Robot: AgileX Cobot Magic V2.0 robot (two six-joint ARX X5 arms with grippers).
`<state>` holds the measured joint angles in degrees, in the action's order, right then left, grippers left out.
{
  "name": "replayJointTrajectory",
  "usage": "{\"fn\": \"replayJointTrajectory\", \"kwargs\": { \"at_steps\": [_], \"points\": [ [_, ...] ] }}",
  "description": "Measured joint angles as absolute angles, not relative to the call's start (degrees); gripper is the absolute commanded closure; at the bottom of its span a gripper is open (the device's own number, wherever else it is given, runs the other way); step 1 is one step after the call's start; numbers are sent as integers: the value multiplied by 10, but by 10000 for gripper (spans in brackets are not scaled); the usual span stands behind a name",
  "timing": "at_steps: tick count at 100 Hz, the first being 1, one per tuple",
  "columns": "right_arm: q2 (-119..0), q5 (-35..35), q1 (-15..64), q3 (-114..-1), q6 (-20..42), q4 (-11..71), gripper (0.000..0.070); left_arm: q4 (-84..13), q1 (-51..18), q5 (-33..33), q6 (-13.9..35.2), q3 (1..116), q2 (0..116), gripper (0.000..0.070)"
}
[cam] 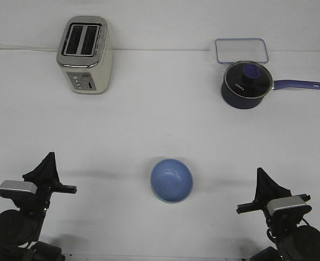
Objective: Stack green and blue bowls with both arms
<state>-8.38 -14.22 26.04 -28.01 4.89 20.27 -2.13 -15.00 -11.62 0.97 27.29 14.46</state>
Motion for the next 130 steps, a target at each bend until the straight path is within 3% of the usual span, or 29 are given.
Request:
{"fn": "replayJointTrajectory", "kwargs": {
  "at_steps": [43,68,97,130],
  "points": [
    [-84,-142,260,-280,49,203,699,-21,-138,-114,1,273,145,685],
    [-84,-142,260,-280,49,203,699,33,-35,1,-10,154,99,686],
    [-84,-142,260,-280,49,203,699,57,-3,2,-1,37,3,685],
    [-84,-143,260,-280,49,203,699,70,3,0,10,19,3,685]
  ]
}}
